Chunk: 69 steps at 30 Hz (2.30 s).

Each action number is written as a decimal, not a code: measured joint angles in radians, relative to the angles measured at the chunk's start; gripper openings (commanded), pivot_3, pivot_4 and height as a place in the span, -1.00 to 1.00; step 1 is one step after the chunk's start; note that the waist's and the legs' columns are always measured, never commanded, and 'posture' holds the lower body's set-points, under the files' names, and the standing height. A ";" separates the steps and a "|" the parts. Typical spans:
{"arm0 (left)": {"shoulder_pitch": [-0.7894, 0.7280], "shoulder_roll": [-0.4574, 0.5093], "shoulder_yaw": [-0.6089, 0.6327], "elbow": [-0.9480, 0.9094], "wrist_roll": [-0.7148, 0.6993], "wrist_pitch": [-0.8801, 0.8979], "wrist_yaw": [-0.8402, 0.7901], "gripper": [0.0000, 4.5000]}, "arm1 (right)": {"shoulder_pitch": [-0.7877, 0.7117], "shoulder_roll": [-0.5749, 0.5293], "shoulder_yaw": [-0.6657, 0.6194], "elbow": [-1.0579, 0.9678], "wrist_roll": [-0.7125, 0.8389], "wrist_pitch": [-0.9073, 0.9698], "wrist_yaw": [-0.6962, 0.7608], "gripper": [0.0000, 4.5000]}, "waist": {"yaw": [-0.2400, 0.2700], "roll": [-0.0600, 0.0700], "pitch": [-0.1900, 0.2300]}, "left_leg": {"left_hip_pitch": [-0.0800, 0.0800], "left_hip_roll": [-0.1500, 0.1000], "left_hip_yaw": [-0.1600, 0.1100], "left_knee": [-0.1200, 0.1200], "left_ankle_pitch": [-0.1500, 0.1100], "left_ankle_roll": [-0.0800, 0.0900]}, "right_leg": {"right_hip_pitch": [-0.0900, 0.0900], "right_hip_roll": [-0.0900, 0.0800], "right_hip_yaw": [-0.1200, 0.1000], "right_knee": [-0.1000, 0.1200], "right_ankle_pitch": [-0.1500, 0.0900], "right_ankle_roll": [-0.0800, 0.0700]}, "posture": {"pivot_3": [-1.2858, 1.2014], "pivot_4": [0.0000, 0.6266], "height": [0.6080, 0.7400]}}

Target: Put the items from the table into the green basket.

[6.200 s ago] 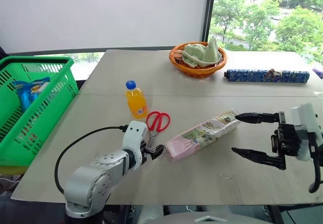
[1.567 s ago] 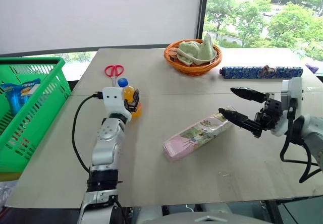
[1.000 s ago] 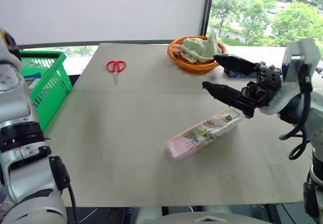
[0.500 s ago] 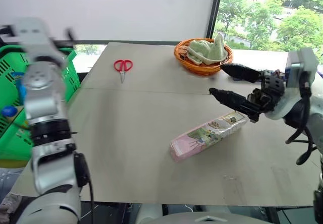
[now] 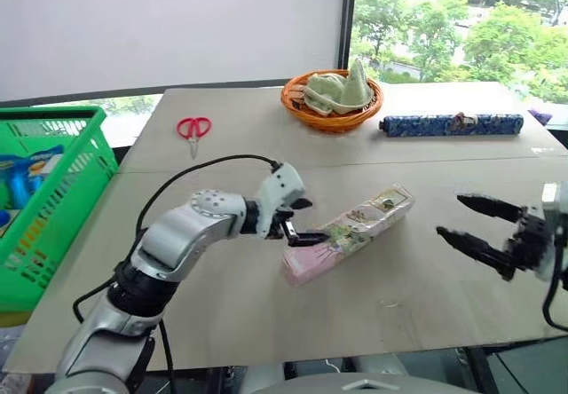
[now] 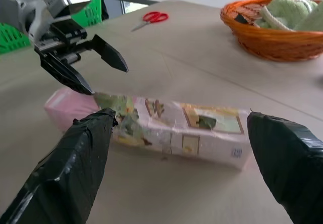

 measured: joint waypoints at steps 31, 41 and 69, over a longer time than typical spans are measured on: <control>-0.260 -0.203 0.182 0.306 0.218 -0.116 0.358 -0.97 | -0.237 0.027 0.090 -0.098 0.094 0.026 -0.046 1.00 | -0.051 -0.001 0.005 | -0.003 -0.001 -0.001 0.000 0.000 0.000 | -0.002 0.000 0.001 0.000 0.000 0.000 | -0.17 -1.00 1.00; -0.495 0.221 0.374 0.771 0.536 -0.416 0.603 -0.97 | -0.619 0.026 0.221 -0.136 0.348 0.124 -0.170 1.00 | -0.044 -0.005 0.006 | -0.019 -0.001 0.001 -0.003 0.003 -0.004 | -0.022 0.000 0.004 0.000 -0.001 0.001 | -0.11 -1.00 1.00; -0.311 0.257 0.658 0.676 0.580 -0.607 0.783 0.98 | -0.694 0.035 0.269 -0.055 0.381 0.164 -0.198 1.00 | 0.075 -0.022 0.002 | -0.023 -0.005 0.001 0.002 0.002 -0.002 | -0.024 -0.009 -0.005 0.005 0.000 0.001 | -0.08 -1.00 1.00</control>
